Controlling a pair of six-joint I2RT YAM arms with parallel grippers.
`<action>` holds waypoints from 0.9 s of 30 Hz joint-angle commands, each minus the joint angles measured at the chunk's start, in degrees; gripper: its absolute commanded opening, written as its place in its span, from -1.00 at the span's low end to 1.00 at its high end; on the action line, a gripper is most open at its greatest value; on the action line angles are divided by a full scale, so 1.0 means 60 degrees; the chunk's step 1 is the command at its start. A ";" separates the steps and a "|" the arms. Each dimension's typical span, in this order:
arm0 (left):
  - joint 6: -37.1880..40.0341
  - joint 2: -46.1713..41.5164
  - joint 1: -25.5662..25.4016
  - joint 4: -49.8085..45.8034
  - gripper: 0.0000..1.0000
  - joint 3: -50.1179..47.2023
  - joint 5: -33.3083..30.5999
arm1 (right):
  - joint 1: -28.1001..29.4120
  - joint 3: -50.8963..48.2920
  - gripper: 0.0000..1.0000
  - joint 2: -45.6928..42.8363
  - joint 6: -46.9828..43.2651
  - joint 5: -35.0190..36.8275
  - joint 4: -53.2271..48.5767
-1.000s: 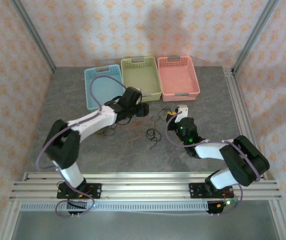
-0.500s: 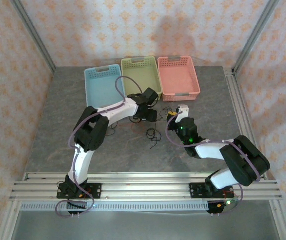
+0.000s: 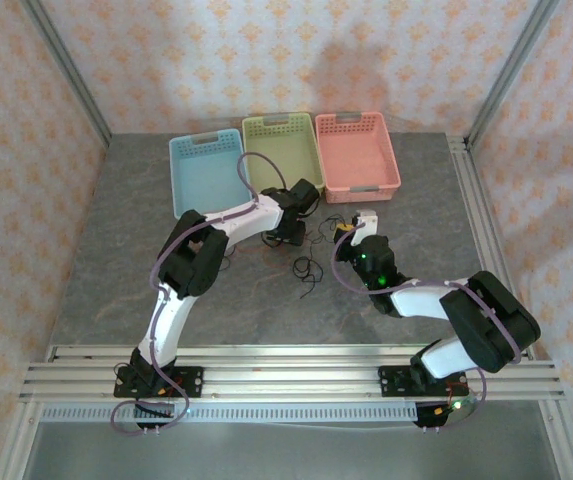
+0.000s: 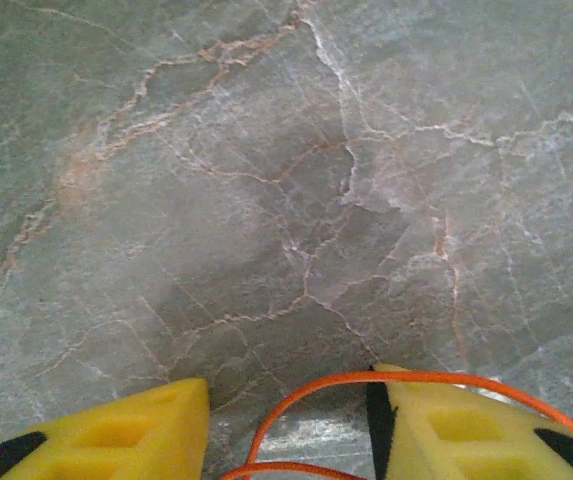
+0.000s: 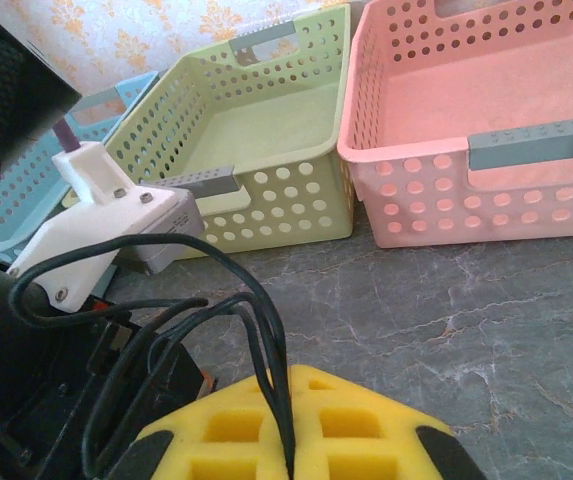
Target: Untangle the cables
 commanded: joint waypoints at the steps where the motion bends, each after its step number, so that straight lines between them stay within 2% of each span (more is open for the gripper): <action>1: 0.0038 0.0013 0.0073 -0.0336 -0.17 0.0002 -0.0743 | 0.0040 0.0131 -1.00 -0.0043 0.0049 0.0125 -0.0058; 13: -0.0425 -0.1542 0.0138 0.0969 -1.00 -0.1568 -0.1345 | 0.0031 0.0154 -0.98 -0.0022 0.0028 0.0154 -0.0043; 19: -0.1290 -0.2476 0.0698 0.2079 -1.00 -0.2869 -0.0731 | 0.0037 -0.0292 -0.98 -0.0227 0.0107 0.0883 0.0709; 27: -0.2619 -0.4493 0.1614 0.3559 -1.00 -0.5153 -0.1256 | 0.0017 -0.1001 -0.98 -0.0604 0.0149 0.1707 0.1817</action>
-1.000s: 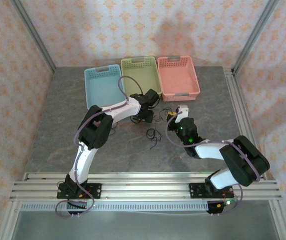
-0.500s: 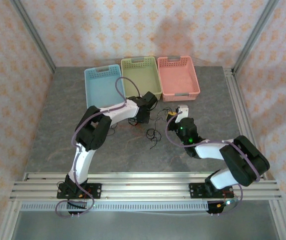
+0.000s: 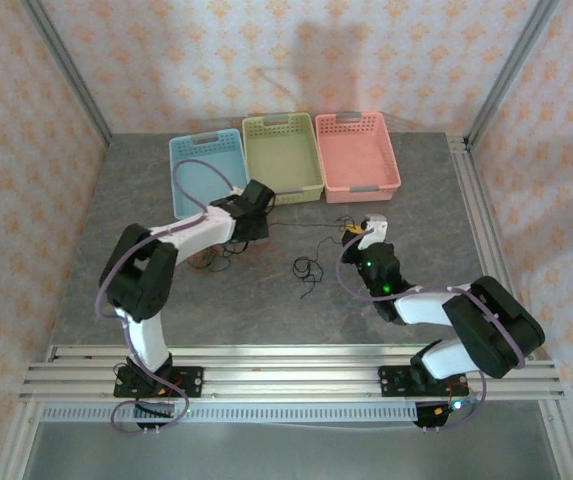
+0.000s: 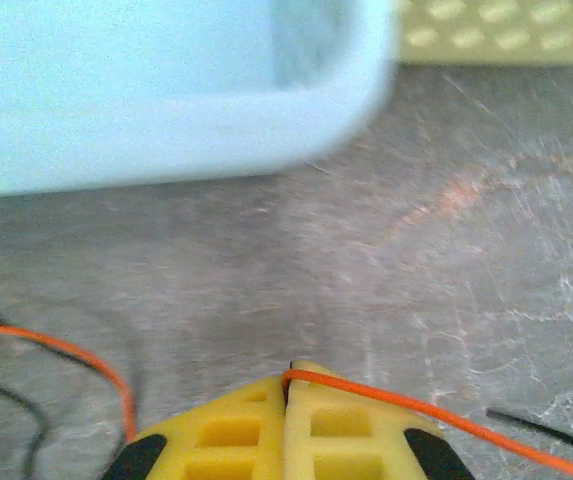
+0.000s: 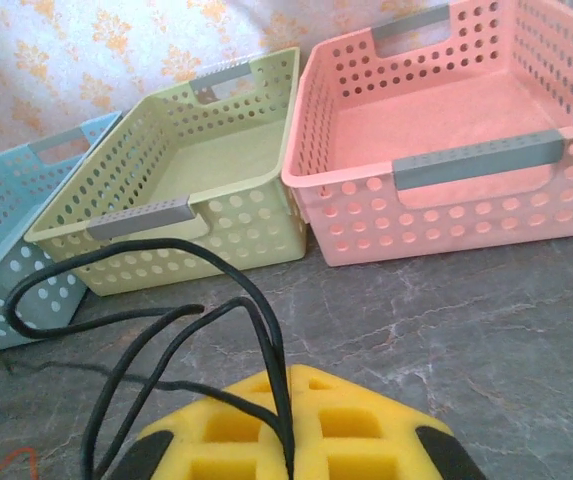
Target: Untangle the cables
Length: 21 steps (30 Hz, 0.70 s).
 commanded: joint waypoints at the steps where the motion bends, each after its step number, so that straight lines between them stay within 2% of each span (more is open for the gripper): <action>1: -0.0779 -0.0775 0.0279 0.0859 -1.00 -0.0606 -0.0587 | 0.0005 -0.0281 -0.98 -0.0335 0.0111 0.0763 0.0900; 9: -0.1145 -0.1879 0.0511 0.1365 -1.00 -0.1596 -0.1455 | -0.0261 -0.0586 -1.00 -0.0678 0.0584 0.1878 0.0798; 11: -0.1145 -0.1839 0.0519 0.1281 -1.00 -0.1545 -0.1479 | -0.0351 -0.0591 -1.00 -0.0701 0.0810 0.1808 0.0705; 14: -0.1078 -0.1759 0.0510 0.1417 -1.00 -0.1526 -0.1193 | -0.0369 -0.0371 -1.00 -0.0504 0.0920 0.0922 0.0582; 18: -0.0813 -0.1690 0.0480 0.1740 -1.00 -0.1498 -0.0586 | -0.0360 0.0204 -1.00 -0.0077 0.0760 -0.0838 0.0114; 21: -0.0764 -0.1676 0.0467 0.1705 -1.00 -0.1452 -0.0549 | -0.0322 0.0412 -1.00 0.0009 0.0558 -0.1879 0.0093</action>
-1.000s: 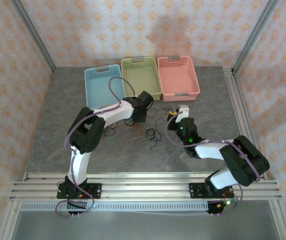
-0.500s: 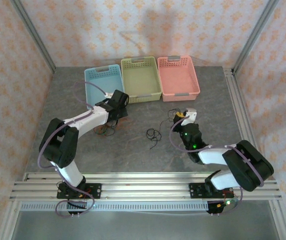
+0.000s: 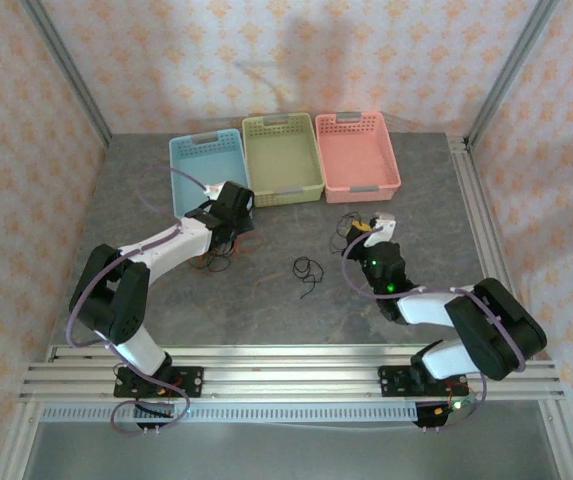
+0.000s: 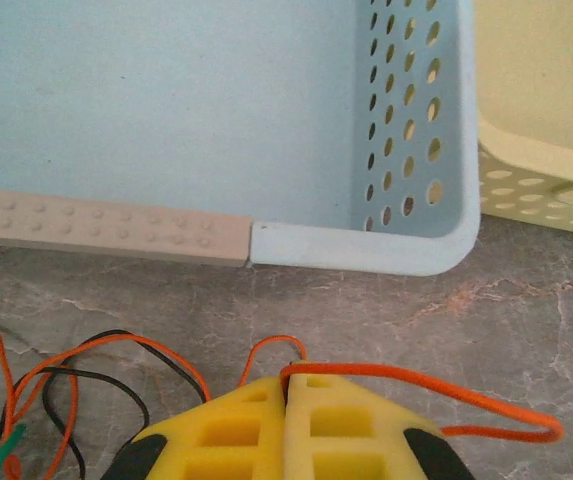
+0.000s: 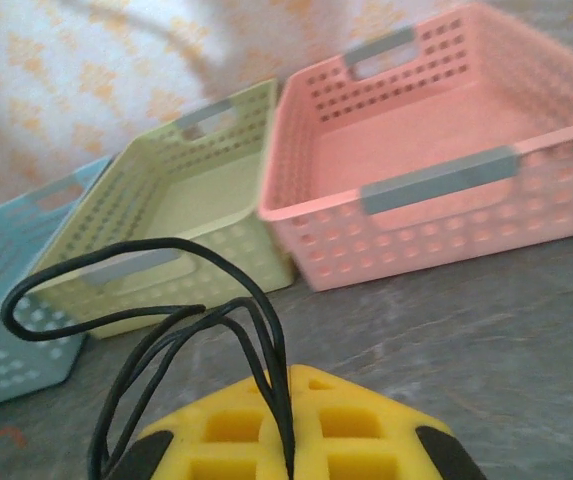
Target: Untangle the cables
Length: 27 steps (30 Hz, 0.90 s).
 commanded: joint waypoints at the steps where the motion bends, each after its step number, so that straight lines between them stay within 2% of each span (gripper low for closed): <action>1: 0.0103 -0.0058 0.0010 0.0239 -1.00 0.0006 0.0057 | 0.0052 0.0336 -1.00 0.0052 -0.0183 -0.1655 0.0080; 7: 0.0015 -0.0146 0.0015 0.0347 -1.00 -0.0123 0.0048 | 0.0259 0.0772 -1.00 -0.0561 0.0207 -0.3025 0.0024; 12: -0.0206 -0.0371 0.0054 0.0726 -1.00 -0.0410 0.0079 | 0.0665 0.2634 -1.00 -0.1067 0.0399 -0.3462 -0.2050; 14: -0.0287 -0.0573 0.0059 0.0870 -1.00 -0.0600 -0.0058 | 0.0740 0.3402 -1.00 -0.0903 0.0487 -0.3461 -0.2372; 21: -0.0396 -0.1042 0.0119 0.1174 -1.00 -0.1061 -0.0345 | 0.0757 0.6381 -1.00 0.0972 0.0794 -0.2954 -0.2856; 25: -0.0317 -0.0936 0.0117 0.1154 -1.00 -0.0955 -0.0173 | 0.0754 0.8634 -1.00 0.2805 0.0714 -0.2102 -0.3653; 27: -0.0203 -0.0950 0.0112 0.1182 -1.00 -0.0942 -0.0065 | 0.0773 0.9735 -1.00 0.3583 0.0532 -0.0967 -0.4440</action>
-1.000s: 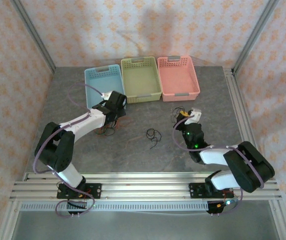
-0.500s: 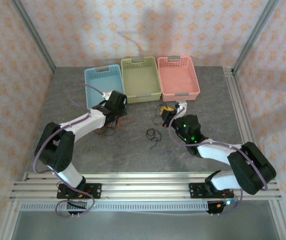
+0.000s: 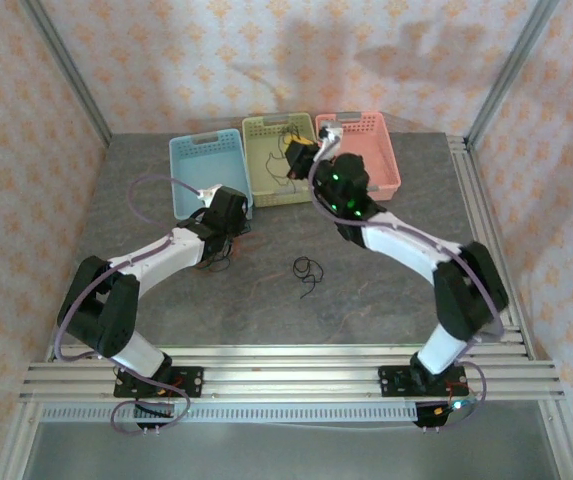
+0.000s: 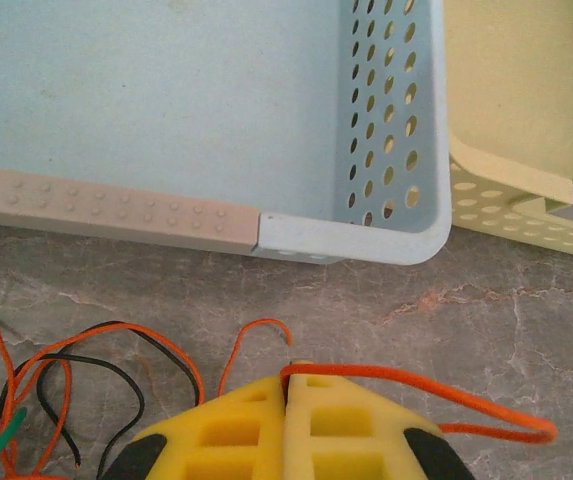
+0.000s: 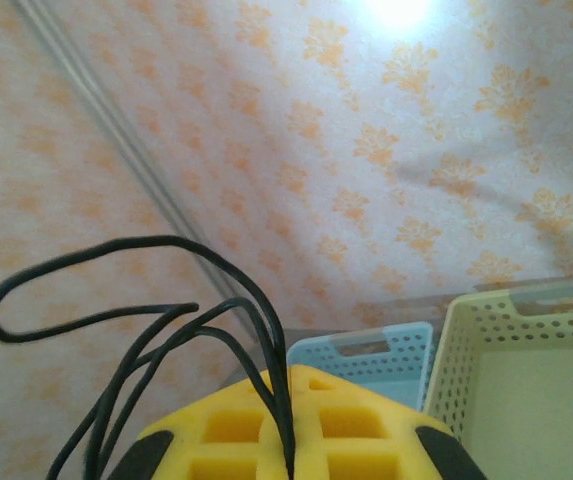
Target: Untangle the cables
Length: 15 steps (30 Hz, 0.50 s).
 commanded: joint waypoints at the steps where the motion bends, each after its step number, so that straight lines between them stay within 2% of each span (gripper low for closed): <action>1: 0.0064 -0.0128 0.0111 0.0201 -1.00 0.0018 -0.0183 | 0.0026 0.1676 -1.00 0.1224 -0.0071 0.1882 -0.1652; 8: 0.0153 -0.0105 0.0122 0.0194 -1.00 0.0063 -0.0123 | -0.0200 0.4734 -0.91 0.4147 -0.0782 0.3152 -0.2624; 10: 0.0167 -0.0088 0.0123 0.0189 -1.00 0.0073 -0.0094 | -0.0347 0.5645 -0.53 0.4884 -0.0510 0.3012 -0.3242; 11: 0.0169 -0.0088 0.0113 0.0186 -1.00 0.0086 -0.0101 | -0.0422 0.6030 -0.41 0.5106 -0.0377 0.2739 -0.3709; 13: 0.0167 -0.0074 0.0119 0.0187 -1.00 0.0096 -0.0099 | -0.0491 0.6209 -0.22 0.5195 -0.0172 0.2120 -0.4096; 15: 0.0167 -0.0048 0.0114 0.0199 -1.00 0.0118 -0.0061 | -0.0486 0.5677 -0.09 0.4787 -0.0390 0.1812 -0.3716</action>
